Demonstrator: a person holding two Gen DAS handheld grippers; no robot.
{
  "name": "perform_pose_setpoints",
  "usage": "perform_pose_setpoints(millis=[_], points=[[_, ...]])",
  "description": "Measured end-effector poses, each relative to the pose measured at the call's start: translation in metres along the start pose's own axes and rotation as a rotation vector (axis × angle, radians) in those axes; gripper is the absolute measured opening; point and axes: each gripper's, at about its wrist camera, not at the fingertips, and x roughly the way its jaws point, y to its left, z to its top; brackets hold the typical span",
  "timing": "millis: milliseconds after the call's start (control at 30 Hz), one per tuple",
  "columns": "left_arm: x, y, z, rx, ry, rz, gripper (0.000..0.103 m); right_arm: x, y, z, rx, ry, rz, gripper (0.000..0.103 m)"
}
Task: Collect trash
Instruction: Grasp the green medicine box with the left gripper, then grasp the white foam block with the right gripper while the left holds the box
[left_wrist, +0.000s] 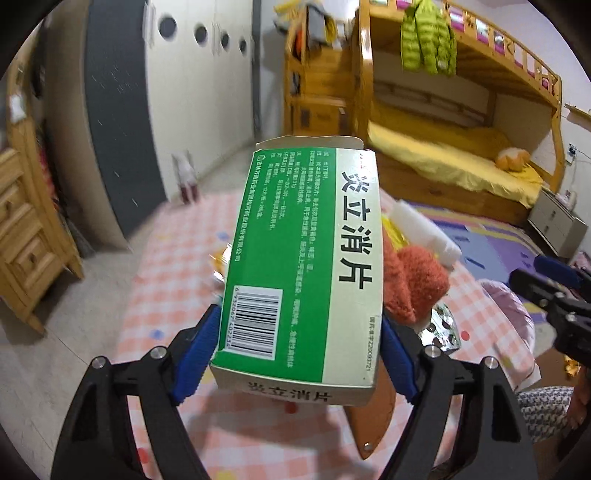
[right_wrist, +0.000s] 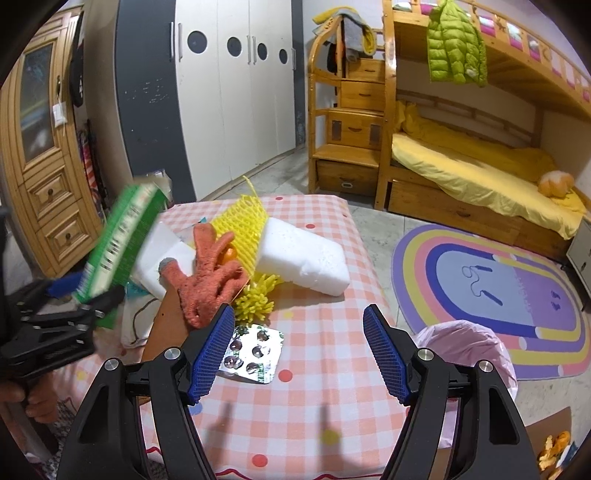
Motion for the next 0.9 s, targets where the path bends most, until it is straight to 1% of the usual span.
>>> perform_pose_setpoints(millis=[67,133,167,200,300,400,500,533,567,667,733,767,800,833,900], points=[[-0.005,0.003,0.0,-0.011,-0.022,0.036,0.078,0.006,0.004,-0.003,-0.005,0.019,0.024,0.064],[-0.006,0.005,0.001,-0.01,-0.031,0.082,0.078,0.011,0.007,-0.003,-0.016,0.033,0.032,0.049],[-0.005,0.005,0.001,-0.01,-0.029,0.092,0.078,0.014,0.008,-0.003,-0.025,0.037,0.037,0.047],[-0.003,0.005,0.002,-0.013,-0.024,0.095,0.078,0.016,0.008,-0.001,-0.03,0.039,0.037,0.045],[0.005,0.006,0.006,-0.026,0.001,0.093,0.078,0.027,0.004,0.01,-0.036,0.037,0.034,0.045],[0.013,0.006,0.019,-0.017,-0.003,0.109,0.078,0.038,0.004,0.023,-0.045,0.03,0.038,0.045],[0.022,0.003,0.03,-0.017,0.003,0.105,0.078,0.053,0.01,0.035,-0.082,0.031,0.043,0.044],[0.026,0.001,0.033,-0.021,0.011,0.096,0.078,0.058,0.013,0.038,-0.093,0.035,0.045,0.039],[0.026,0.0,0.03,-0.022,0.016,0.094,0.078,0.067,0.017,0.043,-0.106,0.044,0.051,0.036],[0.033,-0.003,0.032,-0.023,0.036,0.082,0.078,0.08,0.022,0.049,-0.128,0.064,0.049,0.035],[0.034,-0.005,0.032,-0.021,0.035,0.079,0.078,0.091,0.024,0.05,-0.144,0.096,0.049,0.035],[0.034,-0.005,0.032,-0.019,0.034,0.08,0.078,0.097,0.026,0.049,-0.154,0.113,0.049,0.033],[0.034,-0.005,0.03,-0.019,0.033,0.082,0.078,0.1,0.027,0.047,-0.168,0.125,0.034,0.02],[0.034,-0.006,0.03,-0.02,0.034,0.081,0.078,0.102,0.028,0.045,-0.18,0.129,0.019,0.017],[0.033,-0.005,0.029,-0.023,0.035,0.076,0.078,0.093,0.029,0.046,-0.192,0.09,0.019,0.014]])
